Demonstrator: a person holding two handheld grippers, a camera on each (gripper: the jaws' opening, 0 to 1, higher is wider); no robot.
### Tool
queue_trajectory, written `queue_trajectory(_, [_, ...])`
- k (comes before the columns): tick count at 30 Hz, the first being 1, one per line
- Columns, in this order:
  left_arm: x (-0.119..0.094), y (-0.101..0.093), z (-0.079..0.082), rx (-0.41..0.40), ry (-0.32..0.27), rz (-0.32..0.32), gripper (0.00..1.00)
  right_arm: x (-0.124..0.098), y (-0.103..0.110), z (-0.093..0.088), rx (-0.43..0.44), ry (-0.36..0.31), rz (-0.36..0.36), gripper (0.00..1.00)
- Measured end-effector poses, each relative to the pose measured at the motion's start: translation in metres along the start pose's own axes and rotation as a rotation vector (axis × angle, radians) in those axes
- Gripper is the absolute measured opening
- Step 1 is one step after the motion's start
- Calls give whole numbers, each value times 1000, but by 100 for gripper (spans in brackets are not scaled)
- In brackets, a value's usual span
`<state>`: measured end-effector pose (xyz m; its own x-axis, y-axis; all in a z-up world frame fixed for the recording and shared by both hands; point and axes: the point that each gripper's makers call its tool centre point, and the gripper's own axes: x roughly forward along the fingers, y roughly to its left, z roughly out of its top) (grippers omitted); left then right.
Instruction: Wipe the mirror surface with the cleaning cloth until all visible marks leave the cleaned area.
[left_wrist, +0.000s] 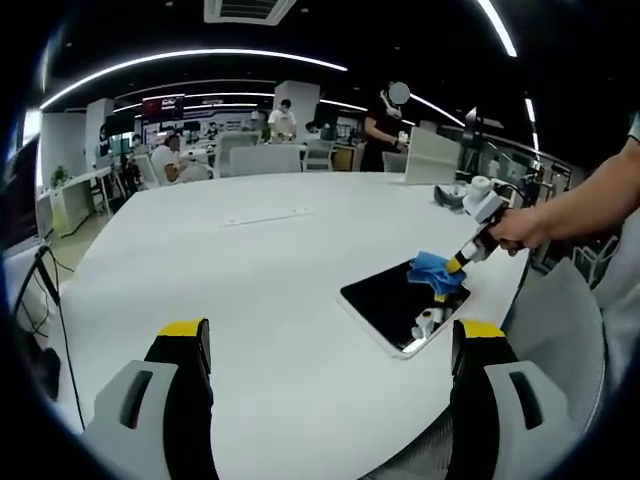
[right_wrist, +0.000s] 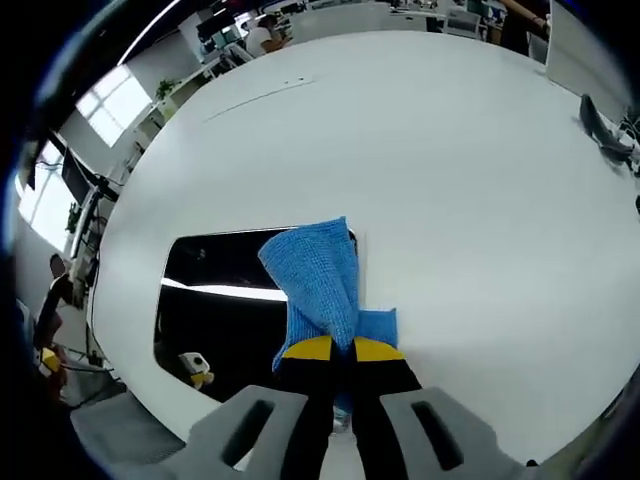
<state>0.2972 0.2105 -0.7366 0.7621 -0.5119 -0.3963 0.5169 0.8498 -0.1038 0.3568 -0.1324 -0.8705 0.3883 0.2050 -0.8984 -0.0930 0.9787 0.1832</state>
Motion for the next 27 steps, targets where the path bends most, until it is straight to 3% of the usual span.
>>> queue_trajectory(10, [2,1,2,-5,-8,7,99,1,-1,-1,10,4,-2,0])
queue_trajectory(20, [4,2,4,-9,-23,8,99,1,1,0,-54,29,-41,0])
queue_trajectory(27, [5,3,8,-13,-36,8,99,-3,3,-8,-29,21,-53,0])
